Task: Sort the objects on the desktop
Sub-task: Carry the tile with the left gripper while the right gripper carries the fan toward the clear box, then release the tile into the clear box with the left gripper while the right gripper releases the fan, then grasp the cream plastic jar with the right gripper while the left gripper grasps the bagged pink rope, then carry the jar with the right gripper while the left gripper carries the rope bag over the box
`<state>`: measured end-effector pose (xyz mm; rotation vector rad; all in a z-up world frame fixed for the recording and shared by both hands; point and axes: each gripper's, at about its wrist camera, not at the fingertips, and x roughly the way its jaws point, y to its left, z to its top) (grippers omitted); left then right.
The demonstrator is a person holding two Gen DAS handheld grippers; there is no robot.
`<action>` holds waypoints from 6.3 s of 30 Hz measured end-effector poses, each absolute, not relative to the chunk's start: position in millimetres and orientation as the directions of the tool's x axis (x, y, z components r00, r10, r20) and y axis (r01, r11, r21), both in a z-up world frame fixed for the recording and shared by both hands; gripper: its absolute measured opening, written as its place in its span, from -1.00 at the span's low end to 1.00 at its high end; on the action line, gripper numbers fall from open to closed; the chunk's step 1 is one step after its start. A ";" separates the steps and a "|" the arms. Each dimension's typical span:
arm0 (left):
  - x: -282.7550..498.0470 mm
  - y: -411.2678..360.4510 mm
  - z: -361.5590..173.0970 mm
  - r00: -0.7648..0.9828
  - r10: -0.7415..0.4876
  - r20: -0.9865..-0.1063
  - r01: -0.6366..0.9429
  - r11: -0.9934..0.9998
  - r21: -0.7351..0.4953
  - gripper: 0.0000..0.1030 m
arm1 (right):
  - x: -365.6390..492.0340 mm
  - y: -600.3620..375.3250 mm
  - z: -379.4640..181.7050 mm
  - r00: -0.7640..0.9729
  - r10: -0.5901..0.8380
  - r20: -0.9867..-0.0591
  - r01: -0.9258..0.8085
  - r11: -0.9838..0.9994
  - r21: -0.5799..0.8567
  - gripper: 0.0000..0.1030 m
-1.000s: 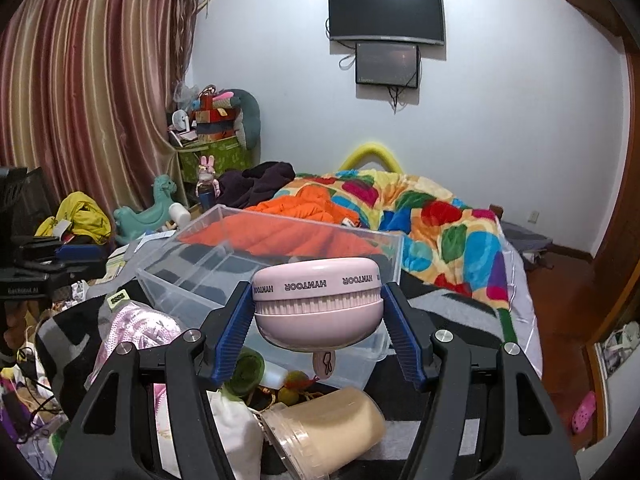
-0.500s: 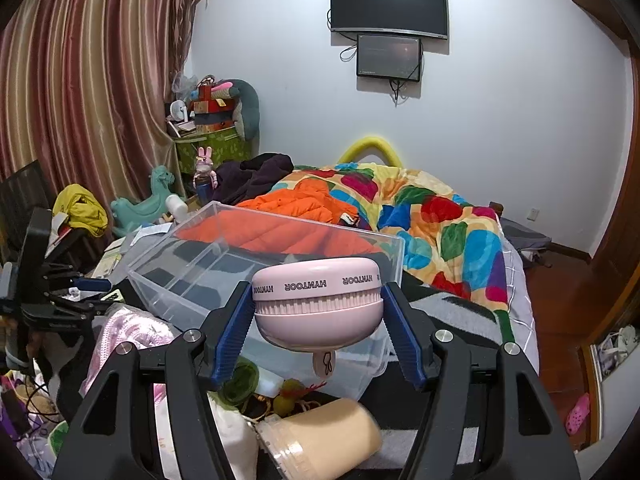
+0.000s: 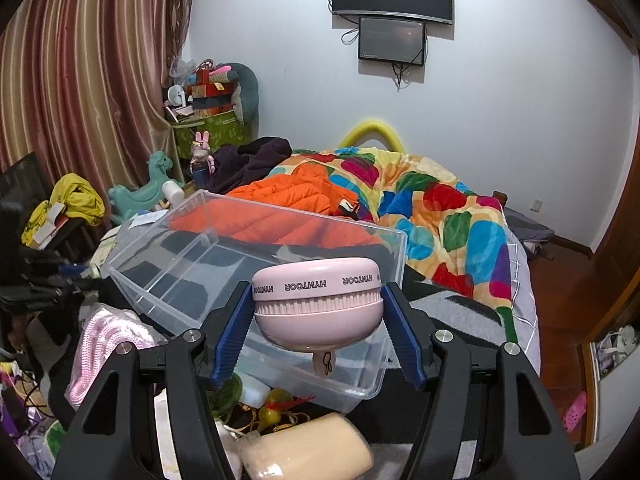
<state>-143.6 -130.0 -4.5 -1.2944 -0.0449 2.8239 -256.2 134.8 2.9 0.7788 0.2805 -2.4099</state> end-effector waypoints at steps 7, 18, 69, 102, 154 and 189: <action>-168.9 -112.8 35.3 -0.683 0.105 -0.723 -0.082 -0.994 -0.067 -0.54 | -265.8 125.4 6.7 -0.644 -0.459 -0.611 0.609 -0.792 -0.047 0.18; -210.8 -77.9 37.3 -0.635 0.188 -0.749 -0.169 -0.980 -0.103 -0.54 | -281.8 109.4 -0.3 -0.612 -0.441 -0.657 0.644 -0.760 -0.089 0.18; -244.4 -40.2 8.8 -0.588 0.089 -0.804 -0.189 -0.982 0.030 -0.20 | -278.1 79.7 -19.8 -0.539 -0.394 -0.744 0.718 -0.678 -0.161 0.20; -134.7 -41.0 35.0 -0.696 0.050 -0.717 -0.097 -0.995 0.024 0.75 | -219.2 180.5 5.8 -0.637 -0.400 -0.658 0.612 -0.783 -0.116 0.59; -98.4 -14.3 -4.9 -0.585 -0.034 -0.810 -0.108 -0.987 0.119 0.30 | -214.7 183.9 -63.6 -0.430 -0.538 -0.725 0.710 -0.697 0.096 0.32; -94.7 -35.9 68.1 -0.725 0.032 -0.688 -0.039 -0.999 -0.006 0.15 | -219.1 199.1 0.3 -0.511 -0.585 -0.630 0.675 -0.727 0.127 0.22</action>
